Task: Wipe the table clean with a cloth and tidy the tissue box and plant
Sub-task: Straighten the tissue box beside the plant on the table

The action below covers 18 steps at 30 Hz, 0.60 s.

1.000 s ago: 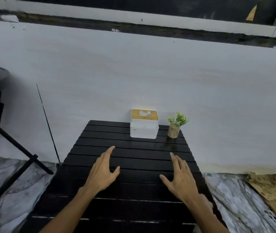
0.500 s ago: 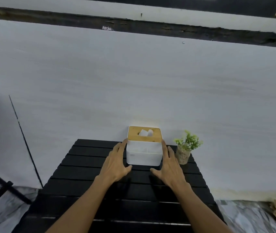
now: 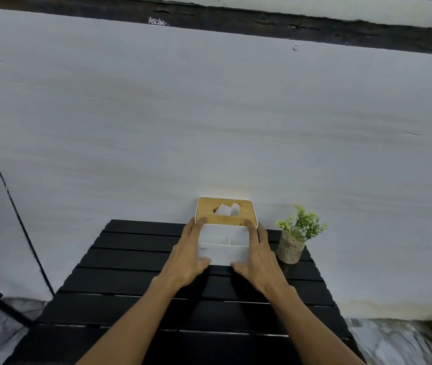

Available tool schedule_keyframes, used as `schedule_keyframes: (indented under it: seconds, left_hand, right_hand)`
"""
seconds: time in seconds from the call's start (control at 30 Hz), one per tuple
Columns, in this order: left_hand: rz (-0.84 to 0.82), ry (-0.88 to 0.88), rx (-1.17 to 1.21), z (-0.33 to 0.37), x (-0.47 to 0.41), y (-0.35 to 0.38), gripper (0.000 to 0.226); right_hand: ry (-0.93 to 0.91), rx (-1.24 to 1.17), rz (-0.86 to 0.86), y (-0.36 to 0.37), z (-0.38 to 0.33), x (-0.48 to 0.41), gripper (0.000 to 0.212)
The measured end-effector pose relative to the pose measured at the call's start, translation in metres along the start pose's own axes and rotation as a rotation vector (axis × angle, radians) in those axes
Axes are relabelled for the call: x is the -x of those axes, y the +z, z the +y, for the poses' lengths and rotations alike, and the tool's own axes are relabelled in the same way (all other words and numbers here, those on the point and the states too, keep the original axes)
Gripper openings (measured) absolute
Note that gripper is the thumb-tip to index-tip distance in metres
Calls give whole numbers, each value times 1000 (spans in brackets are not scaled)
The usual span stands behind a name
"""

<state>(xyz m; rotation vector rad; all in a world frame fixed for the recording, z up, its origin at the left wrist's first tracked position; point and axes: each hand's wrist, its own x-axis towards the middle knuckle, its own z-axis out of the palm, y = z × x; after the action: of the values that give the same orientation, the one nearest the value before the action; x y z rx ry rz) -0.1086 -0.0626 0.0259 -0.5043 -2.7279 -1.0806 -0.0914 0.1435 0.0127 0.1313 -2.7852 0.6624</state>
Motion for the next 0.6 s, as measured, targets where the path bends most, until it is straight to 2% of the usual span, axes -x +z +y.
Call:
schedule_keyframes:
  seconds: [0.27,0.6]
  left_hand:
    - [94,65,3,-1,21,-17,89]
    - [251,121,-23,-6,57,-86,90]
  right_hand:
    - [-32,-34,93,0,-23,13,100]
    - [-145,-107,188,-8,-96,24,100]
